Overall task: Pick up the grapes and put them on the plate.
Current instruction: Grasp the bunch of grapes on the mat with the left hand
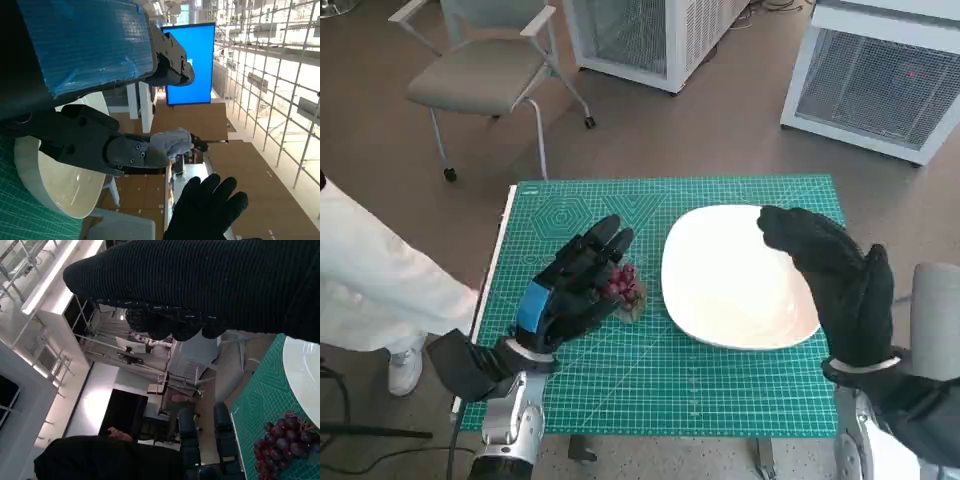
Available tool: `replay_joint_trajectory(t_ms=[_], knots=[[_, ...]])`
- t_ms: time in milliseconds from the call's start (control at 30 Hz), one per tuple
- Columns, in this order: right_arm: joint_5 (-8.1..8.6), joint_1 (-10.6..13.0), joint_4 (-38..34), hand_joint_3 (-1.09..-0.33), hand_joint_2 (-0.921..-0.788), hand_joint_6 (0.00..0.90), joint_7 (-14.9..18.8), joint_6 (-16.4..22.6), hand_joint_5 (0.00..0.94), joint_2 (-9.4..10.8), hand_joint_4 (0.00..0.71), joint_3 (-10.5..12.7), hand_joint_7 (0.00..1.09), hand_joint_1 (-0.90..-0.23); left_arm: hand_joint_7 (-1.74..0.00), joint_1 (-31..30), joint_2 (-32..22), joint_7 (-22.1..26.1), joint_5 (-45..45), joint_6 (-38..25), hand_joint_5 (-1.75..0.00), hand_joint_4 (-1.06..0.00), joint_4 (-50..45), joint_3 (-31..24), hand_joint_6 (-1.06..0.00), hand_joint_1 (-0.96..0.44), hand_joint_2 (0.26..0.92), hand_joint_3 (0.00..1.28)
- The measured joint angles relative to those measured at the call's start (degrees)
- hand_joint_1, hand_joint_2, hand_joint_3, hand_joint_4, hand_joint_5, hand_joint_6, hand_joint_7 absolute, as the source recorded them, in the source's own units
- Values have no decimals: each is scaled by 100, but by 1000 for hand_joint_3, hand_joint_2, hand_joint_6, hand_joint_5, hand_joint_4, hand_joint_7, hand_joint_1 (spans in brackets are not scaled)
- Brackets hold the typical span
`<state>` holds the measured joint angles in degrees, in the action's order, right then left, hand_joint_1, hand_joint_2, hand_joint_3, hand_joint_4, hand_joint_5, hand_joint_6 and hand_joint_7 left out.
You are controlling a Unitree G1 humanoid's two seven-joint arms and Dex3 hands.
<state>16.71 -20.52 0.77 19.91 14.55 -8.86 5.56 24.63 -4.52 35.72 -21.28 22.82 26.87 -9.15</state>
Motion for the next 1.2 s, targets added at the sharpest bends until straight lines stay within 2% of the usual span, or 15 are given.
replay_joint_trajectory(t_ms=[233, 400, 567, 667, 833, 1000, 1200], knots=[[0, -12, 0, -613, -921, 126, 1, 1, 439, 0, 277, 2, 928, -524, 0, 111, -267, -101, 337, 89, 0, -252, 7, 1, -394, -435, 921, 106], [1, -23, 3, -609, -921, 124, 1, 4, 438, -3, 276, 18, 928, -525, 1, 212, -942, -555, 1455, 261, 0, -115, -121, 113, -230, -463, 893, 28], [0, -26, 10, -606, -921, 122, 0, 11, 435, -5, 275, 35, 925, -526, -2, 222, -1538, -1046, 2652, 35, 0, -31, -540, 257, -131, -363, 820, 7], [0, -31, 14, -606, -921, 121, 0, 13, 434, -5, 274, 37, 924, -526, -9, 217, -1798, -1247, 3341, -386, -1, -18, -951, 361, -133, -263, 780, 3], [0, -47, 24, -606, -921, 121, 0, 13, 432, -3, 275, 35, 922, -525, -17, 220, -2048, -1354, 4473, -1583, -5, -28, -1808, 627, -162, -163, 744, 2], [0, -52, 23, -607, -921, 122, 1, 12, 430, -3, 275, 37, 921, -521, -17, 283, -2121, -1333, 5308, -2719, -8, -45, -2379, 1068, -183, -136, 735, 5], [-2, -50, 28, -607, -921, 123, 0, 12, 428, -3, 277, 41, 920, -516, -18, 479, -2121, -1241, 5822, -3433, -10, -67, -2483, 1614, -210, -134, 736, 5]])
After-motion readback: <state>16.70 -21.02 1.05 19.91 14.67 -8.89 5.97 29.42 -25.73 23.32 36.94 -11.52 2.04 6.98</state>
